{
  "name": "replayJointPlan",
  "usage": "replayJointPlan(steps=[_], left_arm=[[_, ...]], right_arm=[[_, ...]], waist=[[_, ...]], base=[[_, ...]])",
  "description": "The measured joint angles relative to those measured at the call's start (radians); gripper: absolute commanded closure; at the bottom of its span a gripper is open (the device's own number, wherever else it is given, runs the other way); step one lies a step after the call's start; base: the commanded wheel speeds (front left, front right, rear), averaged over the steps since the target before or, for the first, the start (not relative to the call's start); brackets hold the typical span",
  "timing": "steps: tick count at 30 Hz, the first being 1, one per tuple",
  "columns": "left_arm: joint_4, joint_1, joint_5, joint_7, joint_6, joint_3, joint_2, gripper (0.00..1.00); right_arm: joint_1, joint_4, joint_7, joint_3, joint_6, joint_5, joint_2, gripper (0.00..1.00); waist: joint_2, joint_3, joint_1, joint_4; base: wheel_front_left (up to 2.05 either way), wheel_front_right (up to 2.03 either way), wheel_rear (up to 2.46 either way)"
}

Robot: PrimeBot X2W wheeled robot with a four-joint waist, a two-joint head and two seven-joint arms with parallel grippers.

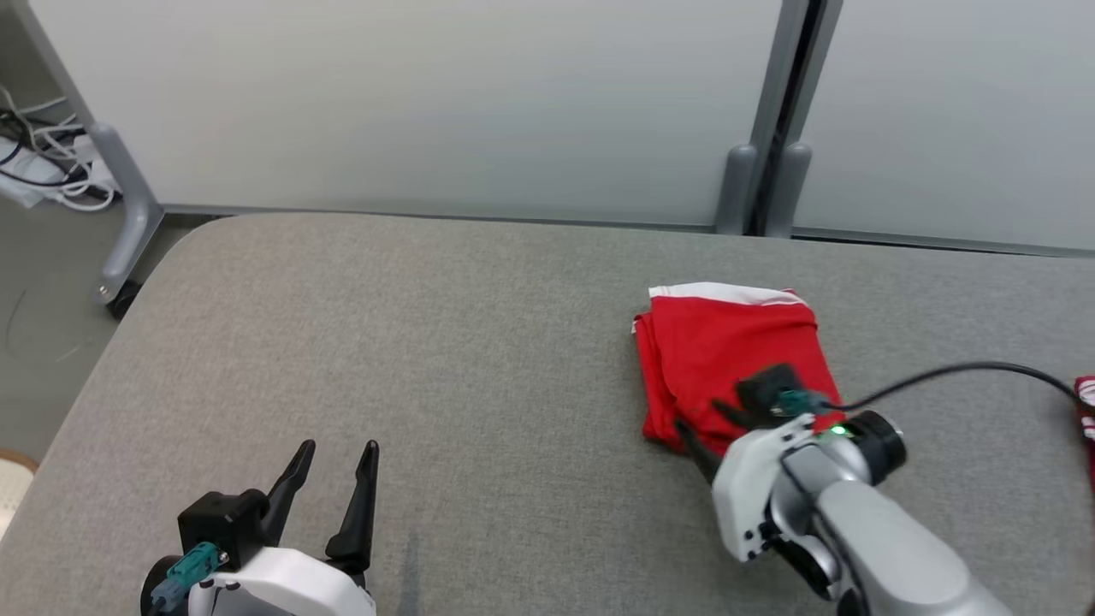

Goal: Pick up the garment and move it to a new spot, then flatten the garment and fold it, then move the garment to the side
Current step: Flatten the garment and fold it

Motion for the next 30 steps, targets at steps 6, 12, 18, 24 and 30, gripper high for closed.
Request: replayJointPlan(steps=[6, 12, 18, 24, 30], left_arm=[[-0.014, 0.036, 0.034, -0.032, -0.002, 0.031, -0.005, 0.00], [-0.052, 0.073, 0.113, -0.039, -0.020, 0.139, -0.051, 0.00], [-0.073, 0.142, 0.146, -0.039, -0.093, 0.312, -0.124, 0.00], [-0.112, 0.226, 0.251, -0.041, -0.216, 0.509, -0.203, 0.00], [-0.048, 0.282, 0.387, -0.041, -0.238, 0.559, -0.216, 0.00]], right_arm=[[0.147, -0.134, -0.153, -0.318, 0.000, -0.022, -0.002, 0.00], [0.317, -0.355, -0.199, -0.570, 0.000, -0.111, 0.035, 0.00], [0.464, -0.538, -0.154, -0.682, 0.000, -0.114, 0.051, 0.00], [0.558, -0.634, -0.067, -0.682, 0.000, -0.081, 0.054, 0.00], [0.597, -0.680, -0.034, -0.672, 0.000, -0.106, 0.025, 0.00]], waist=[[0.0000, -0.043, 0.0000, -0.045], [0.0000, -0.072, 0.0000, -0.094], [0.0000, -0.095, 0.0000, -0.120], [0.0000, -0.105, 0.0000, -0.138], [0.0000, -0.110, 0.0000, -0.147]], base=[[0.00, 0.00, 0.00], [0.00, 0.00, 0.00], [0.00, 0.00, 0.00], [0.00, 0.00, 0.00], [0.00, 0.00, 0.00]])
